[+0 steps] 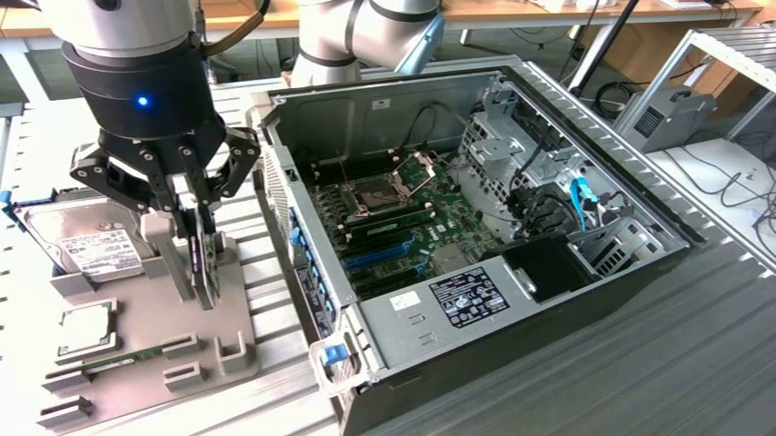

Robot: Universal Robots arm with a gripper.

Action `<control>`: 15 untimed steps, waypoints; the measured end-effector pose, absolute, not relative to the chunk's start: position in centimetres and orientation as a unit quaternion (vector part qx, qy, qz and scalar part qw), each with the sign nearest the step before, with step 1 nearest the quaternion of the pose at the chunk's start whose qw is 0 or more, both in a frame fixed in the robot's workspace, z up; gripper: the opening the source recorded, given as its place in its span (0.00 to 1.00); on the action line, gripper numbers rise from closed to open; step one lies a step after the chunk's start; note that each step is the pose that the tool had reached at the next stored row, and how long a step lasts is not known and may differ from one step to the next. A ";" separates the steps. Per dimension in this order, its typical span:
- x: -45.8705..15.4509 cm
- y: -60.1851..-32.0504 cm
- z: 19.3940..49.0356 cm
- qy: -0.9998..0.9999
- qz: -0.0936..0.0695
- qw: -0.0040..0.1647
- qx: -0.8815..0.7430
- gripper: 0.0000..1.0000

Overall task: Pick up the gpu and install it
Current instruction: 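Pick up the gpu and move the gpu toward the slot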

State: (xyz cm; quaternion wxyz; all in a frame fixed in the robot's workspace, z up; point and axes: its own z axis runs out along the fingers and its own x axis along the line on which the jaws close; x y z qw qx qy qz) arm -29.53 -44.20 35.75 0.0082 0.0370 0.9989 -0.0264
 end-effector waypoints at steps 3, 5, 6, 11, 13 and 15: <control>-29.5 -44.2 35.8 0.999 -0.026 0.008 0.037 0.26; -29.5 -44.2 35.9 0.999 -0.026 0.008 0.037 0.26; -29.5 -44.2 35.9 0.999 -0.026 0.008 0.037 0.26; -29.5 -44.2 36.0 0.999 -0.026 0.008 0.037 0.26; -29.5 -44.2 36.1 0.999 -0.026 0.008 0.037 0.26; -29.5 -44.2 36.2 0.999 -0.026 0.008 0.037 0.26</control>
